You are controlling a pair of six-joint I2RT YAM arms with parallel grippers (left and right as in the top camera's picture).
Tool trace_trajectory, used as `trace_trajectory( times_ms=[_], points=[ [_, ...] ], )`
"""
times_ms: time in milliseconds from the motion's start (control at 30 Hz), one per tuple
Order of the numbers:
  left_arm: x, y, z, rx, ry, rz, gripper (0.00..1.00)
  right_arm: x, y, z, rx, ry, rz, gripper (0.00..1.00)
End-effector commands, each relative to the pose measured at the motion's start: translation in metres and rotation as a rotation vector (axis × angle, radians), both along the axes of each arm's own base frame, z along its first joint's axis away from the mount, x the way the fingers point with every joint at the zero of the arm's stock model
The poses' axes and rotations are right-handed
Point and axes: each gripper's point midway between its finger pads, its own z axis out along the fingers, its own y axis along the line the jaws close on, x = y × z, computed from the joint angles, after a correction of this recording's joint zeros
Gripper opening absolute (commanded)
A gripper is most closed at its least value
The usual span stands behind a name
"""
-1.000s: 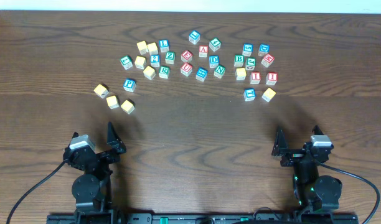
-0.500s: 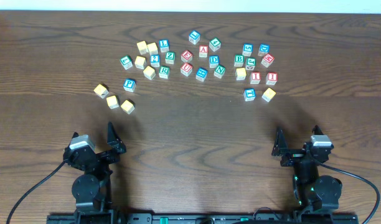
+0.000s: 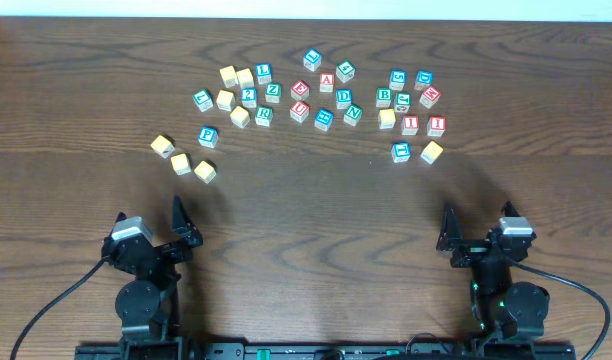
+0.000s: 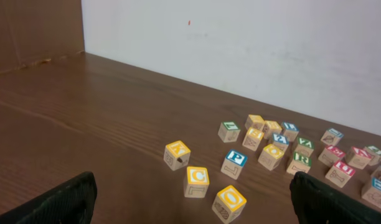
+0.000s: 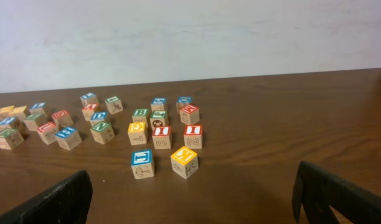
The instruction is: Spell out AI2
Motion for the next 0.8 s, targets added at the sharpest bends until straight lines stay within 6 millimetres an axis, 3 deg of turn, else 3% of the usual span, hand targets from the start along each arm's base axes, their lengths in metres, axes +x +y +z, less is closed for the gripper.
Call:
trace_trajectory(
  times_ms=[0,467,633,767],
  points=[
    [0.001,-0.003,-0.003,0.015,-0.001,-0.018,0.98,0.0,0.001,-0.001,-0.009,-0.002,0.003,0.99],
    [0.003,-0.012,0.036,0.03,-0.088,-0.071,0.98,0.0,0.001,-0.001,-0.009,-0.002,0.003,0.99],
    [0.008,-0.013,0.06,0.033,-0.074,-0.08,0.98,0.0,0.001,-0.001,-0.009,-0.002,0.003,0.99],
    [0.02,-0.029,0.087,0.087,-0.036,-0.181,0.98,0.0,0.002,-0.001,-0.009,-0.002,0.003,0.99]
  ],
)
